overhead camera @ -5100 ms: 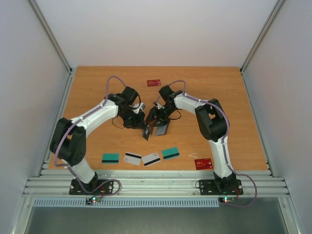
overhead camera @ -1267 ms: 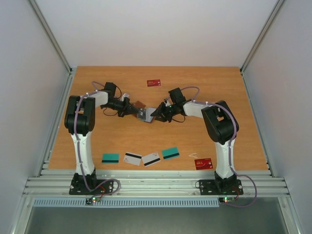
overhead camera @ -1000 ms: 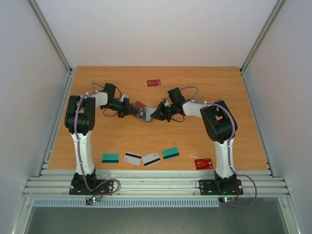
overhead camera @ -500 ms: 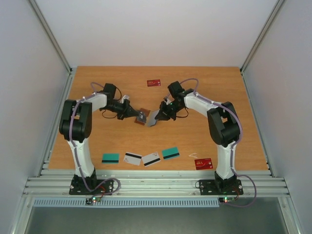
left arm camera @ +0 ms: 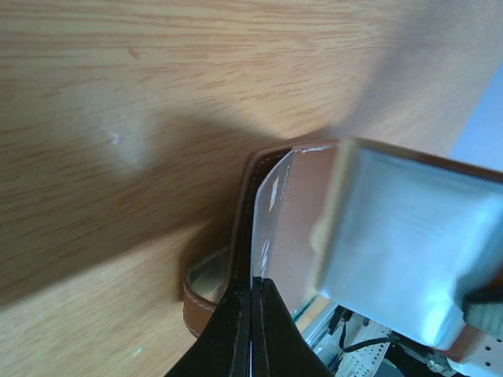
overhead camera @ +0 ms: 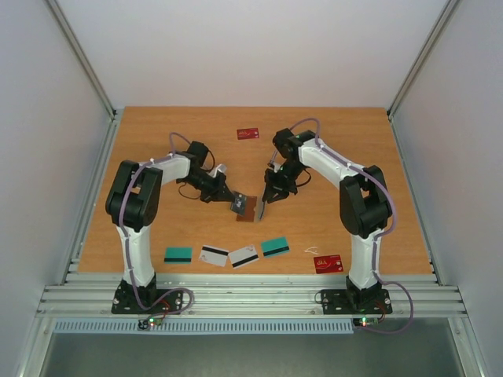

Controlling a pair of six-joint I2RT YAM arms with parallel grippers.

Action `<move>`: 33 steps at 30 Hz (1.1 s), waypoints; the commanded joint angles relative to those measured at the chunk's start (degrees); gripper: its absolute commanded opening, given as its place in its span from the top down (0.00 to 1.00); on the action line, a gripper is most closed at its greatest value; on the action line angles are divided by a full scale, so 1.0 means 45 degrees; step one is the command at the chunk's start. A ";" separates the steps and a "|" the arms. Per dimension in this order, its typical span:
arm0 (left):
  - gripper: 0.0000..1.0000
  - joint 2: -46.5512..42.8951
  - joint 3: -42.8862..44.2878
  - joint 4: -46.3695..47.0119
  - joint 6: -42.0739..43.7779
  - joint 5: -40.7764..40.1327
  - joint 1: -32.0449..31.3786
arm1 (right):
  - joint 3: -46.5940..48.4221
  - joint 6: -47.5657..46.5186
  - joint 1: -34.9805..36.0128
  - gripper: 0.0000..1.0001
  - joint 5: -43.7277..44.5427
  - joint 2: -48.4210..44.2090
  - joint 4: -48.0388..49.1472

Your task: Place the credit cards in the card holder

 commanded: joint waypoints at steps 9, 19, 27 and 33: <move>1.00 0.0309 -0.0729 0.0214 0.0371 -0.0864 -0.0386 | -0.0306 -0.0759 0.0082 0.74 -0.0578 0.0171 0.0254; 1.00 0.0360 -0.0612 0.0265 0.0217 -0.0695 -0.0448 | -0.0959 -0.0578 0.0119 0.89 -0.0575 -0.0017 0.0757; 1.00 0.0296 -0.0814 0.0438 0.0088 -0.0599 -0.0450 | -0.1636 -0.0467 0.0184 0.87 -0.0599 -0.0197 0.1221; 1.00 0.0295 -0.0894 0.0605 -0.0008 -0.0446 -0.0478 | -0.1721 -0.0359 0.0459 0.90 -0.0180 -0.0006 0.1256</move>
